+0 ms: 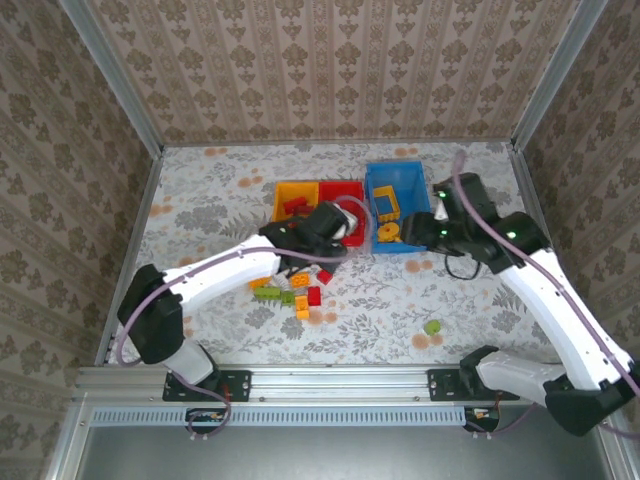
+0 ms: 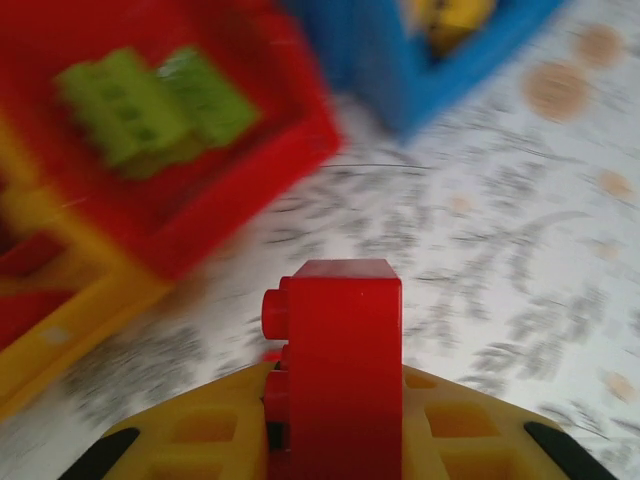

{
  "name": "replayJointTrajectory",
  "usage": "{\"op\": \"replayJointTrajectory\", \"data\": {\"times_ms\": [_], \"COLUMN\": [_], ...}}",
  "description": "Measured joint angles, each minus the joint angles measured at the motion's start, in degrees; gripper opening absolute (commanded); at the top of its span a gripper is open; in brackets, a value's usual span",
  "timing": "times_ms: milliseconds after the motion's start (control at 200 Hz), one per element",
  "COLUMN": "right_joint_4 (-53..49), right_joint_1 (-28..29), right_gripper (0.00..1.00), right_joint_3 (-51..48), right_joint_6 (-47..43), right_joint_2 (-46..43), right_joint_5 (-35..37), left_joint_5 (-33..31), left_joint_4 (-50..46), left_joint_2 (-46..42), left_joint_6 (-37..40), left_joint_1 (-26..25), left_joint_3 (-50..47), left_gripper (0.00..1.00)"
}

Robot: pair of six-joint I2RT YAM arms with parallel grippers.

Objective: Sort the legos into containers by color

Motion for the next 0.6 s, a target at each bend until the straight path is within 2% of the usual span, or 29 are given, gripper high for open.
{"op": "replayJointTrajectory", "data": {"times_ms": [125,260,425,600], "right_joint_4": [5.0,8.7,14.6,19.2], "right_joint_1": [5.2,7.5,8.0,8.0], "right_gripper": [0.62,0.62,0.62,0.63], "right_joint_3": [0.0,0.5,1.9,2.4], "right_joint_6": [-1.1,-2.8,-5.2,-6.2], "right_joint_2": [5.9,11.7,17.9,20.7], "right_joint_5": [-0.4,-1.8,-4.9,-7.9], "left_joint_5": [-1.7,-4.3,-7.5,-10.8], "left_joint_4": [-4.6,-11.5,-17.2,-23.6], "left_joint_2": [-0.7,4.3,15.5,26.2], "left_joint_6": [-5.0,-9.4,-12.3,-13.0], "left_joint_1": [6.8,12.8,16.6,17.8], "left_joint_3": [1.2,9.0,21.5,33.1], "left_gripper": [0.26,0.25,0.26,0.26]}}
